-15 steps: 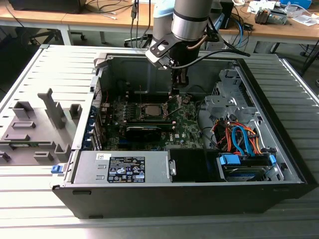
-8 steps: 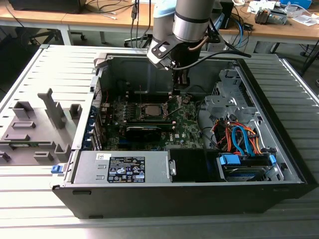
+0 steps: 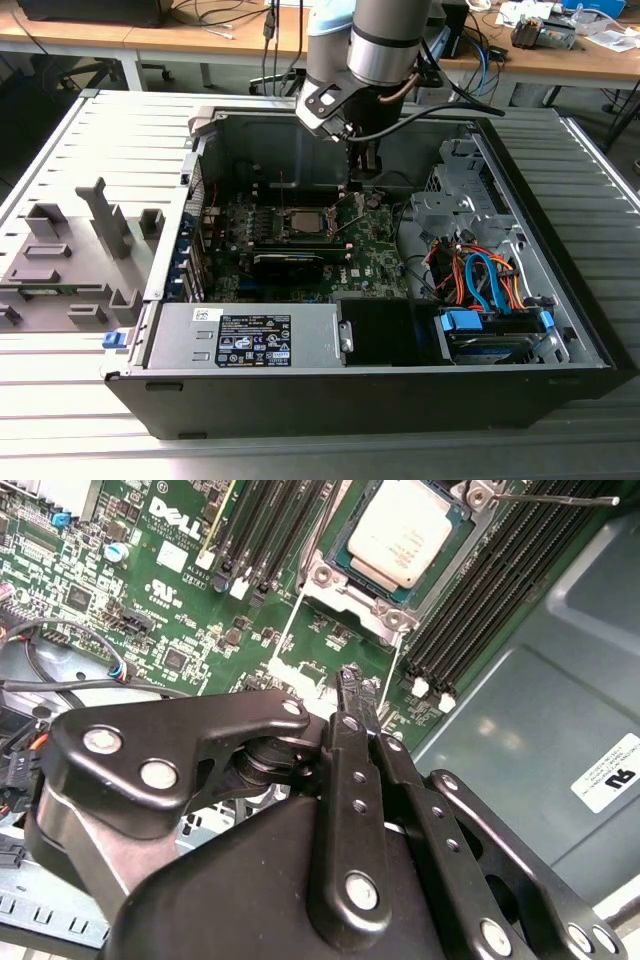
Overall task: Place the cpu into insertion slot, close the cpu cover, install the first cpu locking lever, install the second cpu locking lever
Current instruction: 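Close the cpu cover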
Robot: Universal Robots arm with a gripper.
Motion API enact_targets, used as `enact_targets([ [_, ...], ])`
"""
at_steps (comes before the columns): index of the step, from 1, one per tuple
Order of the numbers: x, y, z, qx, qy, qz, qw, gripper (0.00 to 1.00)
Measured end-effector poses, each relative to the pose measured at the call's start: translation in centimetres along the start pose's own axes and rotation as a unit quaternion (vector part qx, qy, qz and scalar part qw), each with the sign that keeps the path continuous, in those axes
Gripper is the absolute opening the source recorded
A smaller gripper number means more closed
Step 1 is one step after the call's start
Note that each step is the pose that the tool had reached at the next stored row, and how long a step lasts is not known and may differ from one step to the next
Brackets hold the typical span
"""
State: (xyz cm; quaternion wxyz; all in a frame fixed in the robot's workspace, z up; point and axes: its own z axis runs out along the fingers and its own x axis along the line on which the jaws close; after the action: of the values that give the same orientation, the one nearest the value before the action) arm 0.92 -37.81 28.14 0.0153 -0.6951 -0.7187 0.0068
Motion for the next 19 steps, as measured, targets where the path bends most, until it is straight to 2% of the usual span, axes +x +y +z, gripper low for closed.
enact_targets([
  [9, -0.01, 0.1, 0.13, 0.0, 0.0, 0.0, 1.0, 0.11],
  [19, -0.03, 0.76, 0.35, 0.0, -0.0005, 0.0, 1.0, 0.11],
])
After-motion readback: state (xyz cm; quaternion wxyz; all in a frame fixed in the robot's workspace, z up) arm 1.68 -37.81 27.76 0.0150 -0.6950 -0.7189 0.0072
